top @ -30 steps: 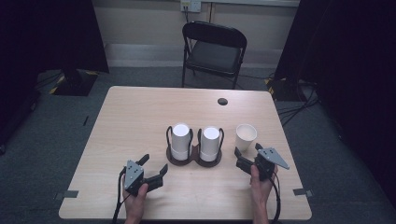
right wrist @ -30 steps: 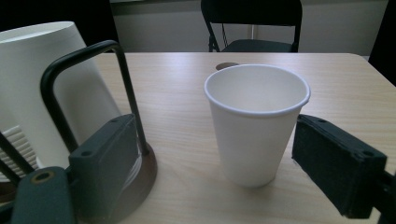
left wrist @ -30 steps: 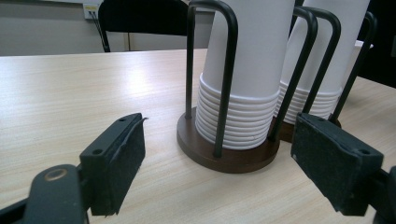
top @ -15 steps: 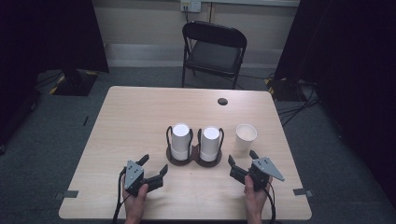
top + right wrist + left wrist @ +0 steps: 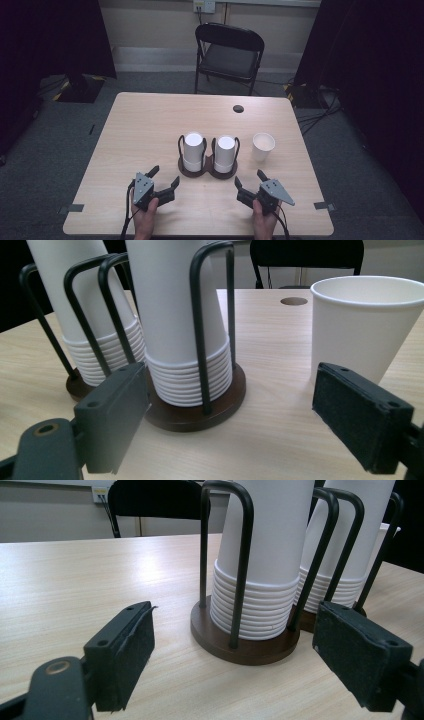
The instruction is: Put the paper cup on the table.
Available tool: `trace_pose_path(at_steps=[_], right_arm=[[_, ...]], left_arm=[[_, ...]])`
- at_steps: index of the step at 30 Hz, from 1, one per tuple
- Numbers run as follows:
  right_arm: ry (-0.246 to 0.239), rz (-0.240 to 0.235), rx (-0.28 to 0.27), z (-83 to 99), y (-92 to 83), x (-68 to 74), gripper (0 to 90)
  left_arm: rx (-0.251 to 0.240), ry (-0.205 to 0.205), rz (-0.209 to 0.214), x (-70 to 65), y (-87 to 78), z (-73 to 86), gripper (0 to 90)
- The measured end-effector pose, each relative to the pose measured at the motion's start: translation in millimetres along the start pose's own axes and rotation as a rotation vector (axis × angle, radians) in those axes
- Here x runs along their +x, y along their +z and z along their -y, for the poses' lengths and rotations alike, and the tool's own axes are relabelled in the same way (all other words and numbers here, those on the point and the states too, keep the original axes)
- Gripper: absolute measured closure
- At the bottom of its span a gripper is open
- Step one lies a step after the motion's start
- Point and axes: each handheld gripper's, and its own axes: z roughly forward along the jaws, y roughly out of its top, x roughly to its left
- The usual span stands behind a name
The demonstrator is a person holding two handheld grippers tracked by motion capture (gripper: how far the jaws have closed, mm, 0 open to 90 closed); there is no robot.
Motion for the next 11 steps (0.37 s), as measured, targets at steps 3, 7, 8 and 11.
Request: trace_pose_path(at_steps=[3, 7, 8, 11], right_arm=[[-0.017, 0.004, -0.011, 5.7, -2.2, 3.3, 14.2], [-0.029, 0.013, -0.029, 11.2, -5.6, 4.5, 14.2], [-0.031, 0.019, -0.028, 11.3, -5.6, 4.1, 14.3], [-0.040, 0.031, -0.010, 11.3, -3.0, 5.0, 14.3]], left_arm=[[-0.001, 0.001, 0.000, -0.1, -0.1, 0.0, 16.9], [-0.002, 0.002, -0.002, -0.3, -0.1, 0.1, 16.9], [-0.002, 0.001, -0.001, -0.4, -0.2, 0.2, 16.9], [-0.006, 0.002, -0.002, -0.4, -0.3, 0.2, 16.8]])
